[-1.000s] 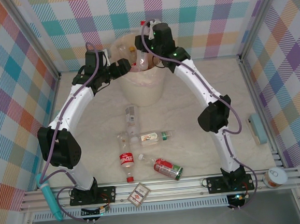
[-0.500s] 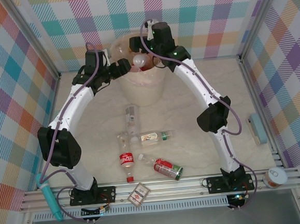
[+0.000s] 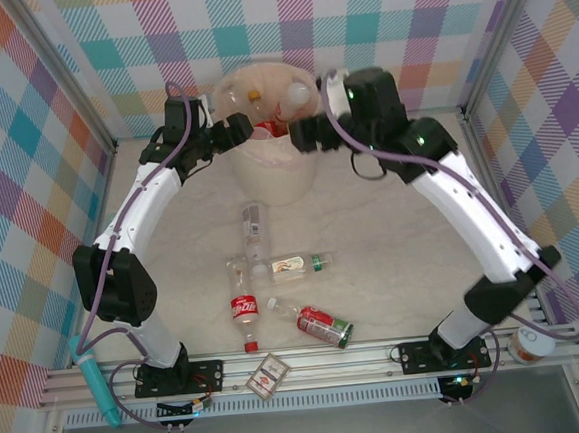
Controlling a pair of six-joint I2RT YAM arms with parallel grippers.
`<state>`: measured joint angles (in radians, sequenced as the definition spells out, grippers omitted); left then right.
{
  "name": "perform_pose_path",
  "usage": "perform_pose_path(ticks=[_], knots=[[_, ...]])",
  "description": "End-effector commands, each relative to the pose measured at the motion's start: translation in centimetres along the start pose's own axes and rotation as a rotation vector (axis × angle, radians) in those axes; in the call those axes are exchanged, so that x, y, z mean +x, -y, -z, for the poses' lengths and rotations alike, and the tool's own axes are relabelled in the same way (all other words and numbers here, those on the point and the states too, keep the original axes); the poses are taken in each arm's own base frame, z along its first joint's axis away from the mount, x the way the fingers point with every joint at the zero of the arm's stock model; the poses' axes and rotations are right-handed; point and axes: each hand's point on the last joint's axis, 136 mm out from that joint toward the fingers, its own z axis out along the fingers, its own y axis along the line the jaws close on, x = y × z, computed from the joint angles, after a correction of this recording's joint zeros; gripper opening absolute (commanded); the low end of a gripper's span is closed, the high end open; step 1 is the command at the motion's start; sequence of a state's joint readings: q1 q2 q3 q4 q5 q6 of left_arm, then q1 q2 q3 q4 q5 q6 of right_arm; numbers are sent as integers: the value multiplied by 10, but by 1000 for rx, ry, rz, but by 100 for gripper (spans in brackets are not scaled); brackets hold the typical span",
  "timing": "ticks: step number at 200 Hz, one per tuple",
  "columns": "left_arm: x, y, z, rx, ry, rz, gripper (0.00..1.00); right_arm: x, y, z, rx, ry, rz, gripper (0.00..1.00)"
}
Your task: Put the plastic bottles in the bin
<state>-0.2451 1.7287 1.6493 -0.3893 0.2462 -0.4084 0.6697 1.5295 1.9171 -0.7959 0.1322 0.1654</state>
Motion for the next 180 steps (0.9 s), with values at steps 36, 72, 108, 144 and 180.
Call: perform_pose_path(ticks=[36,72,108,144,180], knots=[[24,-28,-16,-80,-98,22,87,220,-46,-3,-31,-654,207,87],[23,-32,-18,-87,-99,27,87,297,-99,-1,-171,-820,289,94],[22,-34,-17,-93,-101,28,87,350,-103,-8,-152,-943,353,97],[18,-36,-13,-94,-90,30,87,391,-107,-11,-176,-1024,336,97],[18,-36,-11,-94,-88,33,87,417,-105,-17,-168,-1075,316,95]])
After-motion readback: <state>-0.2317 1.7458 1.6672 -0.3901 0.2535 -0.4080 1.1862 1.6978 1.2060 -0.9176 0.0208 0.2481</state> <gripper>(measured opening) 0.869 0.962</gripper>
